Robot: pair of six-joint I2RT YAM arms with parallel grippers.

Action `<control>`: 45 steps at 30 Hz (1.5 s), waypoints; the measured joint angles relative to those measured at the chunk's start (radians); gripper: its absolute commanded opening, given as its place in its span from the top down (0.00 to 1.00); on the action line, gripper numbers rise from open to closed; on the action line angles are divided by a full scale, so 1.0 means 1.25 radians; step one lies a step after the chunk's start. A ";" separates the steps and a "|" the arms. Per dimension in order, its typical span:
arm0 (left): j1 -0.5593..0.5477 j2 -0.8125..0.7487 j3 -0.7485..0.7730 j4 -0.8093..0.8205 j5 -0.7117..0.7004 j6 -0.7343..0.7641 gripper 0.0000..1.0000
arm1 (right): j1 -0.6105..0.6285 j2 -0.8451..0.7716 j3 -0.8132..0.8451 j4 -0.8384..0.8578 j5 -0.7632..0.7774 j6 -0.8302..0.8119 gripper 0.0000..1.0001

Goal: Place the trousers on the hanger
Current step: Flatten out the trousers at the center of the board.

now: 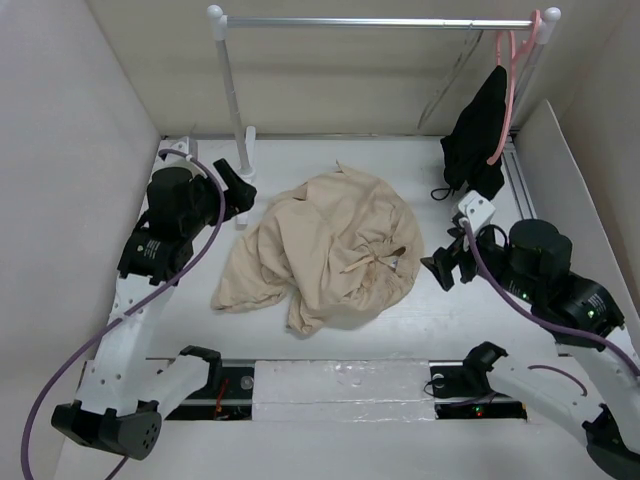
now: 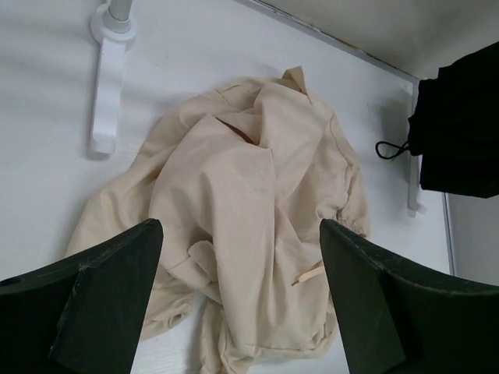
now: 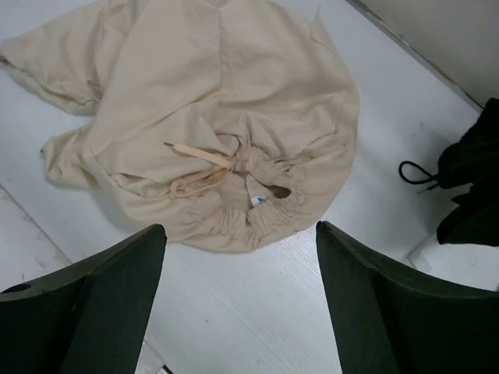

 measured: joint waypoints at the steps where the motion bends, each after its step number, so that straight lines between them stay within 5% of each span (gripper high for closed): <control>1: 0.000 -0.002 0.000 0.000 -0.004 -0.001 0.21 | 0.000 -0.001 -0.008 0.005 -0.016 0.002 0.29; 2: 0.000 -0.002 0.000 -0.001 -0.009 -0.003 0.21 | 0.000 0.000 -0.013 0.009 -0.024 0.001 0.50; 3: 0.000 -0.002 0.000 -0.004 -0.014 -0.006 0.21 | 0.000 0.003 -0.027 0.015 -0.042 0.004 0.50; 4: 0.000 0.000 0.000 -0.009 -0.023 -0.010 0.22 | 0.000 0.008 -0.038 0.021 -0.058 0.003 0.79; 7: 0.012 0.010 0.000 -0.030 -0.059 -0.029 0.20 | 0.000 0.031 -0.076 0.047 -0.106 0.007 1.00; 12: 0.026 0.061 0.004 -0.086 -0.161 -0.092 0.14 | 0.004 0.110 -0.123 0.091 -0.160 -0.002 0.97; 13: 0.033 0.075 0.002 -0.095 -0.175 -0.107 0.14 | 0.010 0.136 -0.130 0.103 -0.167 -0.007 0.79; 16: 0.103 0.113 -0.050 -0.083 -0.159 -0.148 0.13 | 0.047 0.224 -0.140 0.139 -0.178 -0.027 0.48; 19: 0.217 0.133 -0.164 -0.047 -0.101 -0.180 0.09 | 0.120 0.324 -0.142 0.172 -0.171 -0.052 0.33; 27: 0.265 0.197 -0.326 0.025 0.006 -0.228 0.08 | 0.271 0.540 -0.137 0.234 -0.098 -0.093 0.24; 32: 0.235 0.249 -0.396 0.101 0.032 -0.240 0.20 | 0.265 0.581 -0.143 0.269 -0.061 -0.097 0.30; 35: 0.228 0.284 -0.432 0.136 0.046 -0.250 0.41 | 0.265 0.610 -0.144 0.292 -0.043 -0.104 0.64; 37: 0.229 0.309 -0.438 0.152 0.056 -0.259 0.75 | 0.265 0.626 -0.143 0.296 -0.027 -0.108 0.93; 39: 0.229 0.334 -0.438 0.184 0.058 -0.260 1.00 | 0.265 0.634 -0.138 0.289 -0.003 -0.111 1.00; 45: 0.228 0.391 -0.346 0.162 0.060 -0.254 1.00 | 0.239 0.547 -0.028 0.184 0.088 -0.127 1.00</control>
